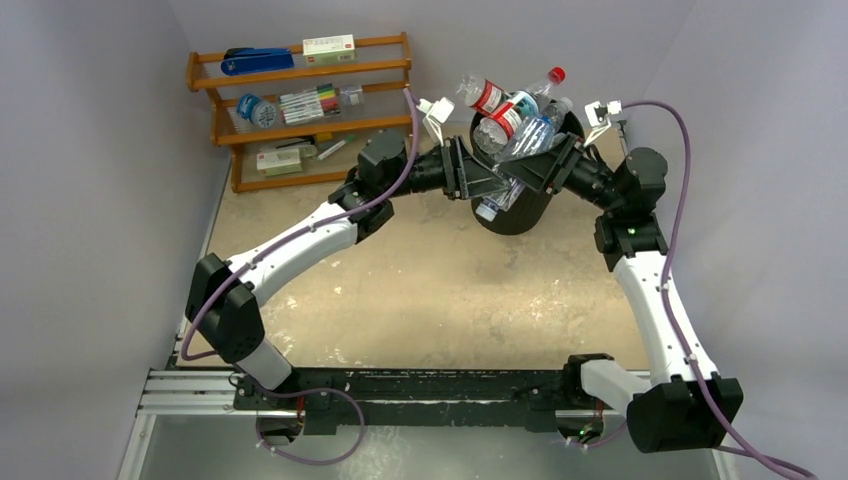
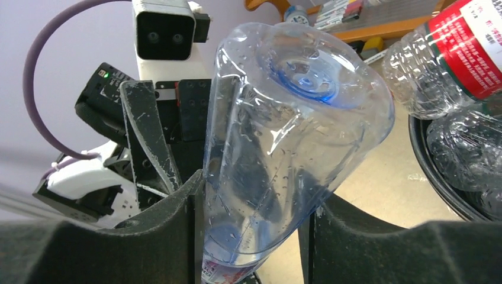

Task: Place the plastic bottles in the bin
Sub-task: Pick up the plastic bottle at the center of the board.

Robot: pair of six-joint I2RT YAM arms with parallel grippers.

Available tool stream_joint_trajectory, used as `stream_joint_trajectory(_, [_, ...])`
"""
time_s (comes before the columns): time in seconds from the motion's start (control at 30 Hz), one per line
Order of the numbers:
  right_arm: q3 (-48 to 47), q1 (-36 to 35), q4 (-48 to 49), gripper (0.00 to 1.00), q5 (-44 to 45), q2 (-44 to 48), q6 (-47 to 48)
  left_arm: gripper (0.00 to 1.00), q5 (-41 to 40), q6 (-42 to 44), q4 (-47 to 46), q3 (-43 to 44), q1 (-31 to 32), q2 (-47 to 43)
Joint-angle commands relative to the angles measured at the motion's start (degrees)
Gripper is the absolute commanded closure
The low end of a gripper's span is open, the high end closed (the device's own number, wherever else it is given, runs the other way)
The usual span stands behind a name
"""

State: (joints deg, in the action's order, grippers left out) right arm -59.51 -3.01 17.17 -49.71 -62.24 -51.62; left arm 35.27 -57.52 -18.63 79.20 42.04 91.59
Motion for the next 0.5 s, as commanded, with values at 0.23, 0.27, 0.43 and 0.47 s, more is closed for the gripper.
stream_joint_trajectory(0.23, [-6.7,1.4,-4.6,0.64,5.7,-0.9,1.6,0.39,-9.1,12.4,17.9,8.2,-4.4,-5.2])
stream_joint_trajectory(0.27, [-7.5,2.4,-5.0,0.64,5.8,-1.4,1.7,0.39,-9.5,12.5,18.6,7.8,-5.6,-6.5])
stream_joint_trajectory(0.43, [-13.7,8.8,-9.5,0.63,5.2,-5.4,4.5,0.38,-11.3,14.0,23.1,5.9,-11.3,-11.6])
stream_joint_trajectory(0.47, [-15.1,9.6,-10.7,0.62,5.5,-6.6,5.6,0.38,-11.5,14.5,24.0,5.8,-11.5,-12.0])
